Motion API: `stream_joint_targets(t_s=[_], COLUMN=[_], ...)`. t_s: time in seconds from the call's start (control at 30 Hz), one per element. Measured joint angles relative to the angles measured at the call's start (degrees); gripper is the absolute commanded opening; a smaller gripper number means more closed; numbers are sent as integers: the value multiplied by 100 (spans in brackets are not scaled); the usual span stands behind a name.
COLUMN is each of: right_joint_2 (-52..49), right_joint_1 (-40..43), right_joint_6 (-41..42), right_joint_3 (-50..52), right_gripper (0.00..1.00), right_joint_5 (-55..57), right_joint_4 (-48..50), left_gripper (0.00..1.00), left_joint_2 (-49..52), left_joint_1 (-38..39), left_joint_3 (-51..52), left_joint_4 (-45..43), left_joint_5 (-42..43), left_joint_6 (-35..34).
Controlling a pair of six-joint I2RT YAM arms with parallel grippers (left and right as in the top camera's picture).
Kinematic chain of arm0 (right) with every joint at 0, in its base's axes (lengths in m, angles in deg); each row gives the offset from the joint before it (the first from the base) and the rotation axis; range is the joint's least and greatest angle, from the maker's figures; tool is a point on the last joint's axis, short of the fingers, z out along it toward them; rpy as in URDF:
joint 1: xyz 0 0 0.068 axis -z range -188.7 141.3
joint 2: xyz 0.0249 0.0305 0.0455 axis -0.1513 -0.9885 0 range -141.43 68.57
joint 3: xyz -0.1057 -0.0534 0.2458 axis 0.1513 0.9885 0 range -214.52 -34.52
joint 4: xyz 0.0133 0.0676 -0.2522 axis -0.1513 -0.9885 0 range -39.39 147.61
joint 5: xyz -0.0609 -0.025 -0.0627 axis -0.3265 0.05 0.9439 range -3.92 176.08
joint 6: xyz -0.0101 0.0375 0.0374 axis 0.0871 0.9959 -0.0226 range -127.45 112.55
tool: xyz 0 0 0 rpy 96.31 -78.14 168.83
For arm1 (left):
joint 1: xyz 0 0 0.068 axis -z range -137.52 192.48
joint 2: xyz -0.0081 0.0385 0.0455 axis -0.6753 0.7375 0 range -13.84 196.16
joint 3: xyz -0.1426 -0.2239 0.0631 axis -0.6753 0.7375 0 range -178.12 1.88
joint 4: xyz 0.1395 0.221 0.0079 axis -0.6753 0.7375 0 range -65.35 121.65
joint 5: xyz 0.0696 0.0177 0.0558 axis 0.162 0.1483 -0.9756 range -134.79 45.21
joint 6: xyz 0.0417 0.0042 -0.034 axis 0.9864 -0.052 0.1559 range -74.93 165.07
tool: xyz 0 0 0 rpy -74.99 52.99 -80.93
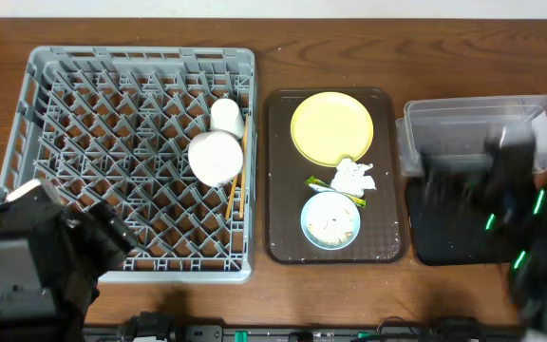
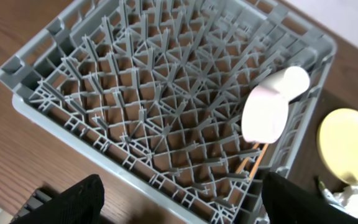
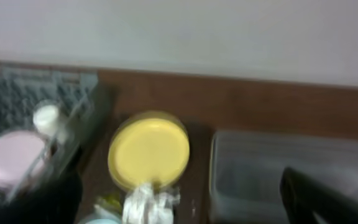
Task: Sort waste into correct bins and load items into the dishwasher rack
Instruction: 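Move the right gripper to the light-blue rice bowl and grasp it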
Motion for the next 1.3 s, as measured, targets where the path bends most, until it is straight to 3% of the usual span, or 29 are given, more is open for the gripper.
stream_joint_targets(t_s=[0.1, 0.23, 0.3, 0.33, 0.43, 0.57, 0.87, 1.3], right_joint_2=[-2041, -4223, -5042, -5342, -6008, -6653, -7538, -7434], right_joint_1=[0, 0, 0, -4, -90, -726, -3427, -4843], right_joint_6=[-129, -96, 22, 133, 442, 520, 734, 1845], right_joint_3=[-2549, -4907, -5582, -5755, -5932, -5949, -5897, -4081], right_gripper=[99, 99, 60, 47, 34, 35, 43, 42], right_joint_5=[-11, -446, -992, -1314, -2090, -2127, -129, 1058], right_joint_4=[-1281, -2017, -2186, -2194, -2321, -3112, -4892, -4835], left_gripper=[83, 83, 83, 83, 83, 83, 83, 89], left_joint_2=[22, 15, 15, 13, 13, 13, 15, 13], left_joint_1=[0, 0, 0, 0, 0, 0, 0, 0], left_joint_3=[70, 79, 79, 79, 79, 79, 79, 79], left_joint_4=[-17, -92, -116, -125, -133, -177, -188, 63], left_joint_5=[-9, -24, -24, -24, -26, -26, -26, -68], left_joint_6=[0, 0, 0, 0, 0, 0, 0, 0])
